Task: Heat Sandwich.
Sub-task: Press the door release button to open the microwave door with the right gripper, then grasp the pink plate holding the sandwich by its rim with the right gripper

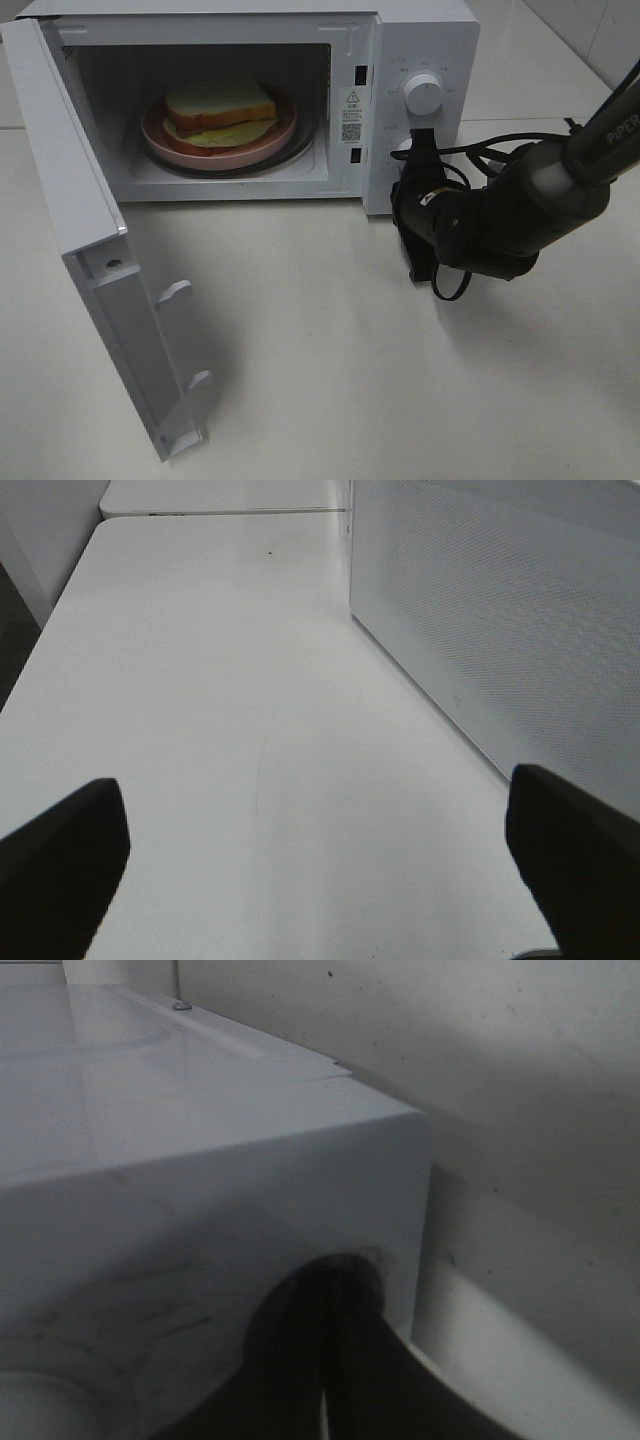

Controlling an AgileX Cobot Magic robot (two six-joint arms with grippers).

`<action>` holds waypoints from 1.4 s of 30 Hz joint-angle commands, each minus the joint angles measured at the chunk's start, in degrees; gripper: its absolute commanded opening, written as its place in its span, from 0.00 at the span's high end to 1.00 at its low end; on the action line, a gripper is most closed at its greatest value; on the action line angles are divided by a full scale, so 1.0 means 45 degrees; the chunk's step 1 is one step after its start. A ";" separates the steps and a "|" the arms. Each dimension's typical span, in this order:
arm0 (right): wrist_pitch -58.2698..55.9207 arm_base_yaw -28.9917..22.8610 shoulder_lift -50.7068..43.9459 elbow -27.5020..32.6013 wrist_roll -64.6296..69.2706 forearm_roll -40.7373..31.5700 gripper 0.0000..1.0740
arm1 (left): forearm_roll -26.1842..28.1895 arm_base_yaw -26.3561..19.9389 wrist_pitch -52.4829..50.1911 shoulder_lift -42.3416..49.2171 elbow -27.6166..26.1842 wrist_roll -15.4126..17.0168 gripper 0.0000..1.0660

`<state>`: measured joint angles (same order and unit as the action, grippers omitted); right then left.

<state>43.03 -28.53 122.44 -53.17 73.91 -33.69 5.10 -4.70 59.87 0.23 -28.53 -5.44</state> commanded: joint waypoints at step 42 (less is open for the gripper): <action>-0.9269 -0.0306 -0.6303 0.2597 -0.5577 0.5717 0.99 | 0.0064 0.0102 -0.0102 0.0331 0.0038 0.0038 0.09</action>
<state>5.27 -29.91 95.57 -41.42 52.14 -9.85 5.10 -4.70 59.87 0.23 -28.53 -5.44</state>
